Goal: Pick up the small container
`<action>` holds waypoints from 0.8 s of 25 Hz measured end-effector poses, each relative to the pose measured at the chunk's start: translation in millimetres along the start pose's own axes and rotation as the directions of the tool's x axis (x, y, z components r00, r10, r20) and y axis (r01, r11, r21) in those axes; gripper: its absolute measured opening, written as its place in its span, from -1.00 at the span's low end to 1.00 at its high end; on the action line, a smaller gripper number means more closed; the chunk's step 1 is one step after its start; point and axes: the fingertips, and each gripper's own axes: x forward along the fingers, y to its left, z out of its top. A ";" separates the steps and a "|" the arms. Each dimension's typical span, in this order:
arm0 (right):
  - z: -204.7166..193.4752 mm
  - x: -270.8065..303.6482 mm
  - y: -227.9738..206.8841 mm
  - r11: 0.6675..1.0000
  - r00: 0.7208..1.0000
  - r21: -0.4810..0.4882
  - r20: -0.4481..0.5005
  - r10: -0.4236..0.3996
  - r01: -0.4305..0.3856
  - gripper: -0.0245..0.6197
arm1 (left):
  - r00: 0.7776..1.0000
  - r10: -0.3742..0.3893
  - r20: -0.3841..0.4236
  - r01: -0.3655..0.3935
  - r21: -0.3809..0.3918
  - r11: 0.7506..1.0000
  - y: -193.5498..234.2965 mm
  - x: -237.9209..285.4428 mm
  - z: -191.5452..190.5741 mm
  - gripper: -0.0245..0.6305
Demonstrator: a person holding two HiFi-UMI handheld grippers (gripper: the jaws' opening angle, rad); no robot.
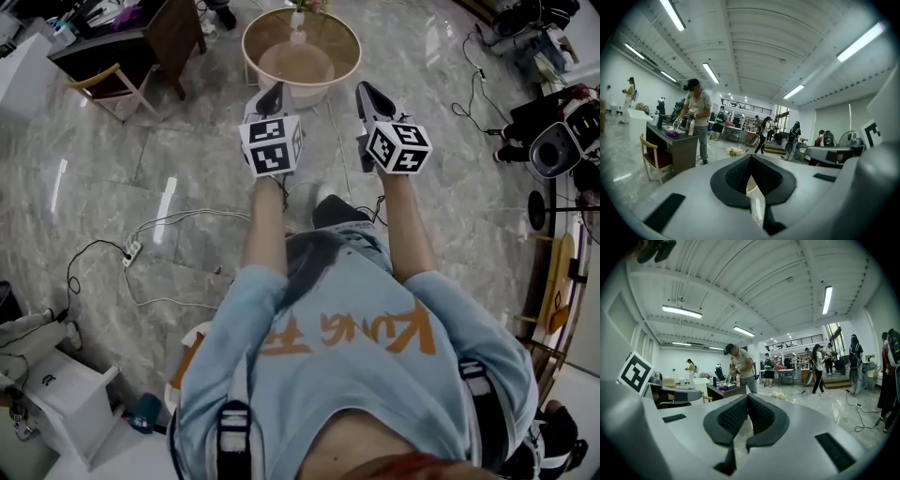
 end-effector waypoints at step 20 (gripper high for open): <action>15.7 113.8 -117.5 0.990 0.997 0.139 0.075 -0.015 0.004 -0.89 | 0.998 0.057 -0.010 -0.057 -0.004 0.998 34.6 126.6 21.7 -0.85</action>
